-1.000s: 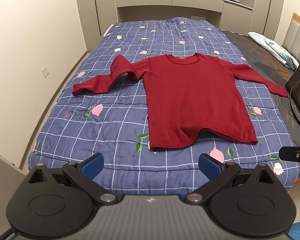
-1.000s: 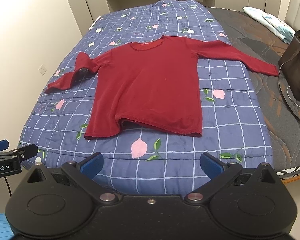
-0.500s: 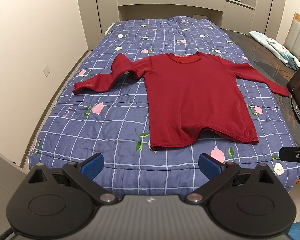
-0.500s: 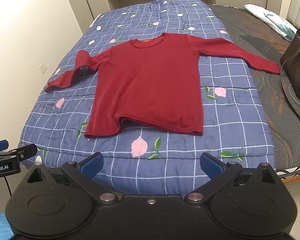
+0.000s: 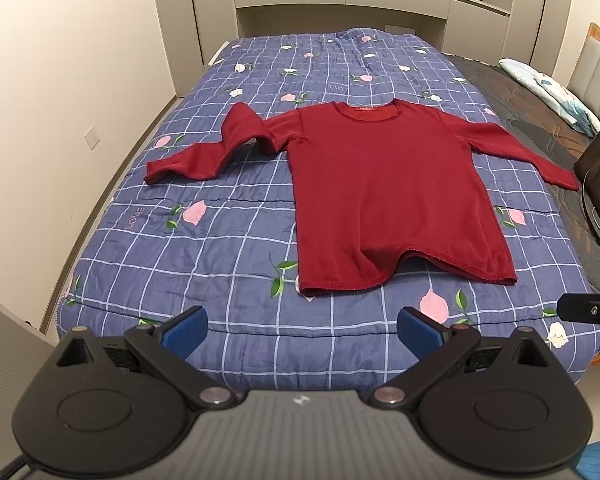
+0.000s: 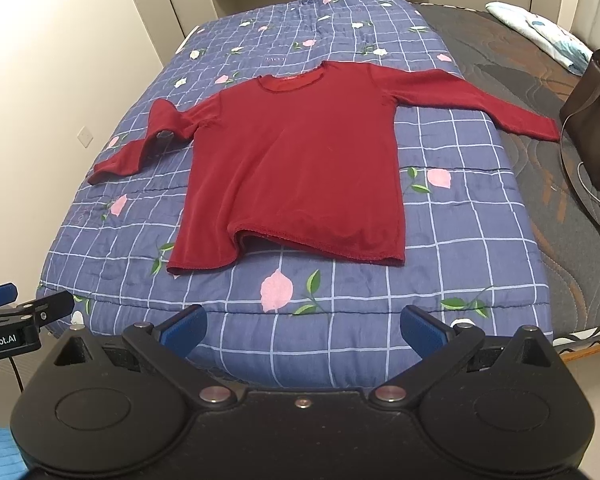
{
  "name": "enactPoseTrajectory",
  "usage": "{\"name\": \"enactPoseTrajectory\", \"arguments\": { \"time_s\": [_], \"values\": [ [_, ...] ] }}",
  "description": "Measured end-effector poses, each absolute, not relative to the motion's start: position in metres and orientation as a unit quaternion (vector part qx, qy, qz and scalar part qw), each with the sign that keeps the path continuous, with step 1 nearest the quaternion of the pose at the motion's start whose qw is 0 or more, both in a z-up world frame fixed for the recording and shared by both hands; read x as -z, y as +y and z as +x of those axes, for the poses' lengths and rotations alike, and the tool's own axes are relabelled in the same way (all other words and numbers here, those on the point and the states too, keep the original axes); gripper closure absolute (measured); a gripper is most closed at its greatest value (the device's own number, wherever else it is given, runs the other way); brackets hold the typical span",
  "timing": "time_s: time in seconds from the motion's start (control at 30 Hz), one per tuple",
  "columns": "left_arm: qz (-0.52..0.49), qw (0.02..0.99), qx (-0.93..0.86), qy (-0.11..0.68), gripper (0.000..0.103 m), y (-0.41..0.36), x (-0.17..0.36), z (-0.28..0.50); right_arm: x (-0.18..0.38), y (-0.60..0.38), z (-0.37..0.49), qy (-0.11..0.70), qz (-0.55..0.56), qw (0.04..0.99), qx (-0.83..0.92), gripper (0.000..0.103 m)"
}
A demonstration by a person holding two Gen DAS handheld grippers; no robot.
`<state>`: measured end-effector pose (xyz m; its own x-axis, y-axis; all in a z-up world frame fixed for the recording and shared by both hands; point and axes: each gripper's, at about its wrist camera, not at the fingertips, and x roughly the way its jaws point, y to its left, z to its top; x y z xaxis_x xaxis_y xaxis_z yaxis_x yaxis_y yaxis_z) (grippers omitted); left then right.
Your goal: Fold small clothes
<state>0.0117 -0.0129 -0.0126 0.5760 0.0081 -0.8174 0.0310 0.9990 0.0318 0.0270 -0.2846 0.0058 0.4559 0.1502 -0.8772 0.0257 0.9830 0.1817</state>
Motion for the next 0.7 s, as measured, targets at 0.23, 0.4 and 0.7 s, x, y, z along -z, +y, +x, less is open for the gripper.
{"name": "enactPoseTrajectory", "arguments": {
  "time_s": [0.23, 0.4, 0.7],
  "values": [
    [0.021, 0.885, 0.012, 0.466, 0.000, -0.013, 0.012, 0.016, -0.003, -0.286, 0.029, 0.523, 0.088, 0.847, -0.038, 0.001],
    [0.022, 0.883, 0.015, 0.469, 0.000, -0.014, 0.013, 0.020, -0.001, -0.286, 0.033, 0.527, 0.090, 0.844, -0.041, 0.001],
    [0.022, 0.879, 0.018, 0.476, 0.000, -0.013, 0.017, 0.027, 0.002, -0.286, 0.038, 0.532, 0.095, 0.841, -0.040, 0.001]
  ]
}}
